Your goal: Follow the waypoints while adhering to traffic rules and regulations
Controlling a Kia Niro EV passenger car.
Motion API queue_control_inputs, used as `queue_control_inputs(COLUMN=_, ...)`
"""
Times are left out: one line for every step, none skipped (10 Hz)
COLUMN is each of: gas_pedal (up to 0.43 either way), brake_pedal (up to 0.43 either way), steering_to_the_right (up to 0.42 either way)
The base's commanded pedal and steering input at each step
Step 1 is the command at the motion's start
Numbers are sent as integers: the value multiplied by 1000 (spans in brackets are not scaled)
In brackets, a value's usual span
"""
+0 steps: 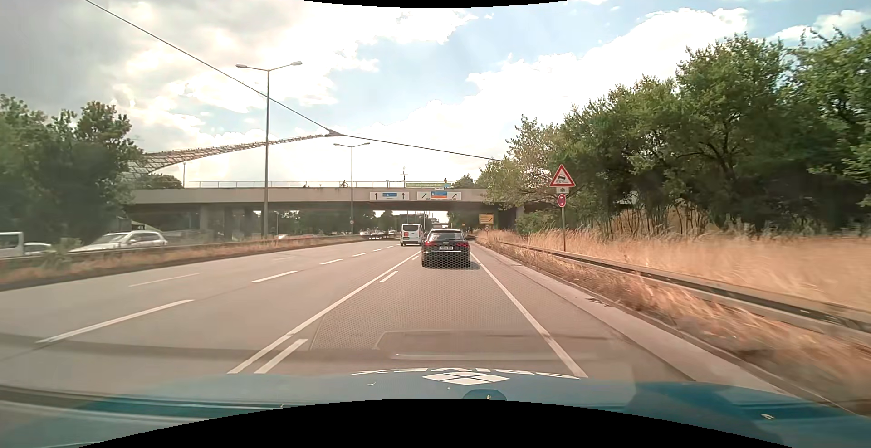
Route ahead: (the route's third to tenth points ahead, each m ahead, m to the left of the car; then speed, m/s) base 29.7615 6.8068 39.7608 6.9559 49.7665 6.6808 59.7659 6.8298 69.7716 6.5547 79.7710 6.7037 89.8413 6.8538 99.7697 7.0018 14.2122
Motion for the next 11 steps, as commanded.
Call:
queue_control_inputs(gas_pedal=138, brake_pedal=0, steering_to_the_right=-3)
queue_control_inputs(gas_pedal=177, brake_pedal=0, steering_to_the_right=-3)
queue_control_inputs(gas_pedal=189, brake_pedal=0, steering_to_the_right=-3)
queue_control_inputs(gas_pedal=197, brake_pedal=0, steering_to_the_right=-3)
queue_control_inputs(gas_pedal=197, brake_pedal=0, steering_to_the_right=-3)
queue_control_inputs(gas_pedal=197, brake_pedal=0, steering_to_the_right=-3)
queue_control_inputs(gas_pedal=197, brake_pedal=0, steering_to_the_right=-3)
queue_control_inputs(gas_pedal=197, brake_pedal=0, steering_to_the_right=-3)
queue_control_inputs(gas_pedal=197, brake_pedal=0, steering_to_the_right=-3)
queue_control_inputs(gas_pedal=197, brake_pedal=0, steering_to_the_right=-3)
queue_control_inputs(gas_pedal=197, brake_pedal=0, steering_to_the_right=-3)
